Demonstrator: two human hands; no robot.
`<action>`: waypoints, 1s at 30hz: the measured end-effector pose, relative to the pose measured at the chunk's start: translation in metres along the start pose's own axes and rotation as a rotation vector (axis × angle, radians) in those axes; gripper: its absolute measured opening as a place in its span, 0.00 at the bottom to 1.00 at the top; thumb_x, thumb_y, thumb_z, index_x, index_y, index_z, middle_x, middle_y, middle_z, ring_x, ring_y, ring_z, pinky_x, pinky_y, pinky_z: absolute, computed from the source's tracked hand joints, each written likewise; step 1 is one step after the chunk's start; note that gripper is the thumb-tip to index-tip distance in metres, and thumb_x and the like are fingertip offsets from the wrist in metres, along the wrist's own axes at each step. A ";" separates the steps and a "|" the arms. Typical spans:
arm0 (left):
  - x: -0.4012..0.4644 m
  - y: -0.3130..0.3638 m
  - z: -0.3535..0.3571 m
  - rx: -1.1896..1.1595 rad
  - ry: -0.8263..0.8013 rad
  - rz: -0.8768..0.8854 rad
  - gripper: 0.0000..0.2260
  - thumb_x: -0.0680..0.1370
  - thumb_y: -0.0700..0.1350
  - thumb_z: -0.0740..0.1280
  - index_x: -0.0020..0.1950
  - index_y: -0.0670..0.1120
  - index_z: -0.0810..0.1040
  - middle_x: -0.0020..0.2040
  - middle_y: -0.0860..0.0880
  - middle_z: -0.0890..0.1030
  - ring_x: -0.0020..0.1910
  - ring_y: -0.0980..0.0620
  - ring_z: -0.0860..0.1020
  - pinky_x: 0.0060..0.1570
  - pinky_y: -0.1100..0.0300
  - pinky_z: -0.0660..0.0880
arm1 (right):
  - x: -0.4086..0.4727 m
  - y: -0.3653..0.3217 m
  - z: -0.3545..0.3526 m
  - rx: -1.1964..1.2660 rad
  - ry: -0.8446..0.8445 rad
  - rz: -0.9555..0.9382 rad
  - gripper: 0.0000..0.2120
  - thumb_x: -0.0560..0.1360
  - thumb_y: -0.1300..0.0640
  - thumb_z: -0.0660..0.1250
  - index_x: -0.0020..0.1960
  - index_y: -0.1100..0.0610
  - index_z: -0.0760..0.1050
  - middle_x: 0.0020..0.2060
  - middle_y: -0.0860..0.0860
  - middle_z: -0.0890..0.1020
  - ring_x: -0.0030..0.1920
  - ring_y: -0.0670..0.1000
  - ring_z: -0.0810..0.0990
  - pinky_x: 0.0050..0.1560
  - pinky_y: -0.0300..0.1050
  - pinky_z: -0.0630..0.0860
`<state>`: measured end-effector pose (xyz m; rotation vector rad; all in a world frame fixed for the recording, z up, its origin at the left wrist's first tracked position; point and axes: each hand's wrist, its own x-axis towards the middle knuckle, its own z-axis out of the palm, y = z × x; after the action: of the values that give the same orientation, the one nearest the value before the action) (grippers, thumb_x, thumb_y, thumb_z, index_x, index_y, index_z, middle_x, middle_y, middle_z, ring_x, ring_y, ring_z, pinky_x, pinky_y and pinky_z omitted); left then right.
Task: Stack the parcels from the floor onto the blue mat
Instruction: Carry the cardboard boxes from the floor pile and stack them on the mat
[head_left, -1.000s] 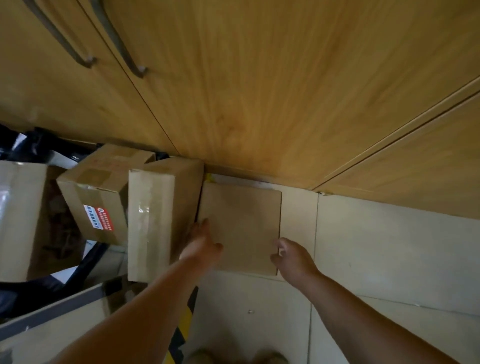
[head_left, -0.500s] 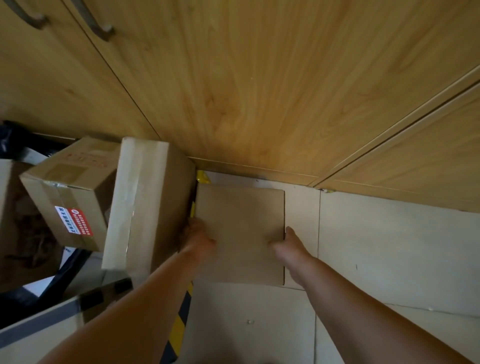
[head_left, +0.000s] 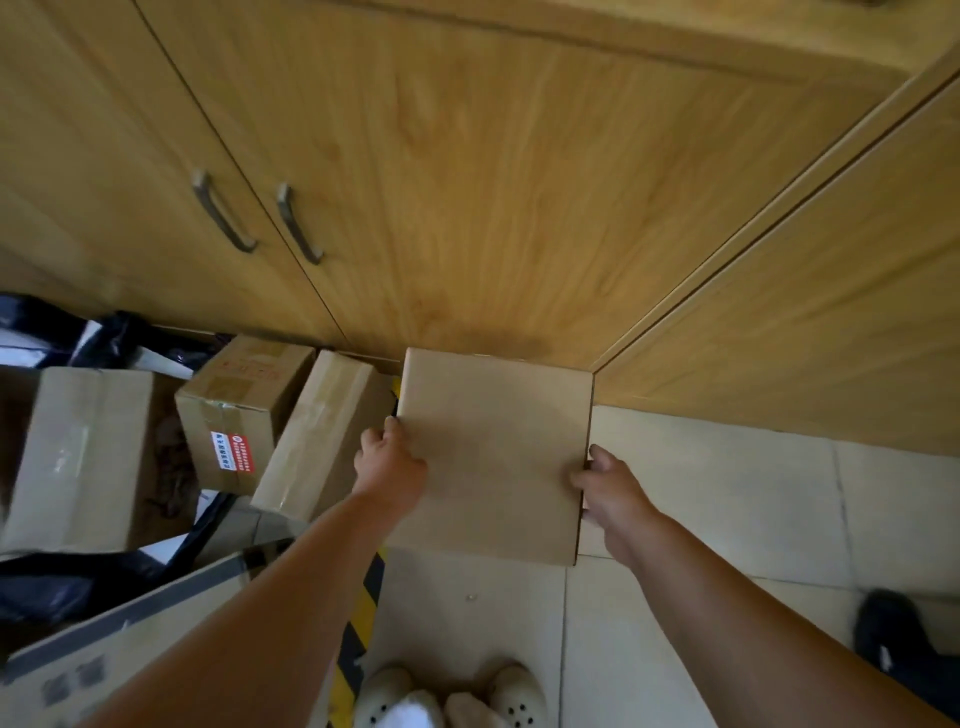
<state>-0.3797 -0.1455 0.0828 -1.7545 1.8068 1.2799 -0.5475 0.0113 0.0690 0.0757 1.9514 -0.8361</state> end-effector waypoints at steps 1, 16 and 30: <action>-0.017 0.007 -0.014 -0.022 0.003 0.003 0.31 0.77 0.40 0.58 0.78 0.50 0.49 0.70 0.45 0.59 0.68 0.41 0.62 0.68 0.46 0.65 | -0.024 -0.016 -0.005 0.019 0.005 -0.015 0.13 0.71 0.64 0.60 0.50 0.51 0.77 0.58 0.55 0.76 0.51 0.54 0.80 0.49 0.50 0.80; -0.248 0.092 -0.205 -0.456 -0.012 0.135 0.19 0.75 0.50 0.61 0.66 0.50 0.68 0.66 0.40 0.70 0.60 0.39 0.72 0.60 0.47 0.72 | -0.298 -0.176 -0.087 0.212 0.013 -0.127 0.07 0.82 0.51 0.55 0.50 0.50 0.71 0.50 0.48 0.77 0.54 0.50 0.76 0.55 0.51 0.75; -0.364 0.087 -0.295 -0.756 -0.042 0.166 0.22 0.79 0.60 0.56 0.72 0.55 0.65 0.64 0.42 0.72 0.56 0.45 0.73 0.60 0.46 0.69 | -0.428 -0.214 -0.105 0.276 0.094 -0.148 0.20 0.81 0.44 0.53 0.45 0.58 0.75 0.46 0.52 0.80 0.56 0.54 0.78 0.57 0.53 0.74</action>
<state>-0.2843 -0.1517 0.5495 -1.9040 1.5694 2.2641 -0.4858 0.0316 0.5546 0.1377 1.9346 -1.2163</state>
